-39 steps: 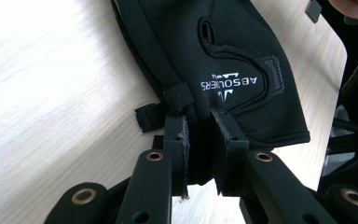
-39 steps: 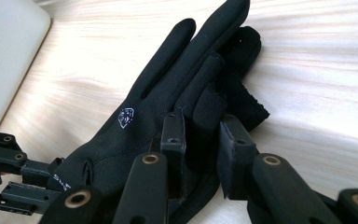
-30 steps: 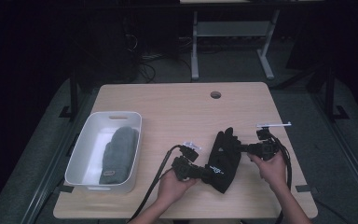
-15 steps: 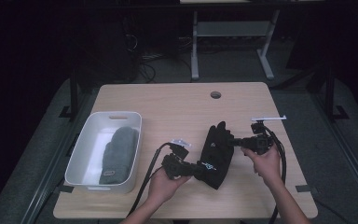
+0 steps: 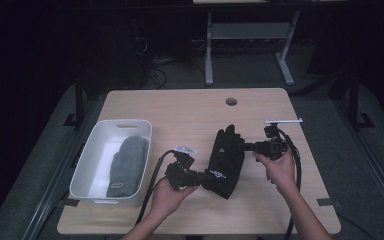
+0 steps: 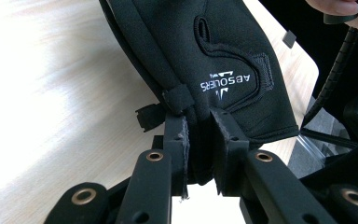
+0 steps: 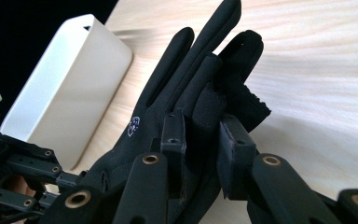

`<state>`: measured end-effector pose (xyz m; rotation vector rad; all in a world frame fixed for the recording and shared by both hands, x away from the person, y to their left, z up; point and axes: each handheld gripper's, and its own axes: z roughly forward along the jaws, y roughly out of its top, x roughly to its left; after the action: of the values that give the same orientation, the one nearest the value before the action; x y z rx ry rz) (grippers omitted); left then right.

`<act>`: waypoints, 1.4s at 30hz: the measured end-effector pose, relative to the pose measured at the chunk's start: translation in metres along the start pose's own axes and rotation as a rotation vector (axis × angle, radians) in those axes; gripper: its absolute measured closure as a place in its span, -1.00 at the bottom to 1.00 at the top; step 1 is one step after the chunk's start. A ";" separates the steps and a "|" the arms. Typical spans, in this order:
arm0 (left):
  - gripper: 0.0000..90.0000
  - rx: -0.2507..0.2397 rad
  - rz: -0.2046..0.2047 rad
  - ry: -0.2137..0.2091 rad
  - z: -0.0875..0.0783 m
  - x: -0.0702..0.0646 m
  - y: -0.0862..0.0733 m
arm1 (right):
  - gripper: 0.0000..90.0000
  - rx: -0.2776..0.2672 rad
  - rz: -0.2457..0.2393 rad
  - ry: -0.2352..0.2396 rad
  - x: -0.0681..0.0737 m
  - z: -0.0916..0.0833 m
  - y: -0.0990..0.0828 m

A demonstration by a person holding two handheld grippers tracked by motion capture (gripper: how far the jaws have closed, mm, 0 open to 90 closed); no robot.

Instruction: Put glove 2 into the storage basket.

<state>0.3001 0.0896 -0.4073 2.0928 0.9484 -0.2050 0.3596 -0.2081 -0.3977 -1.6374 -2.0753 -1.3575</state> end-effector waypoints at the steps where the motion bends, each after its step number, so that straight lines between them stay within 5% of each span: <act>1: 0.72 -0.003 -0.005 -0.001 -0.002 0.000 0.000 | 0.64 0.003 0.001 0.001 0.001 0.001 0.001; 42: 0.72 -0.078 -0.011 0.029 -0.061 0.013 0.006 | 0.64 -0.010 -0.031 0.094 0.049 0.023 0.044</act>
<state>0.3030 0.1396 -0.3690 2.0244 0.9705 -0.1418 0.3863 -0.1583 -0.3569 -1.5202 -2.0524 -1.4273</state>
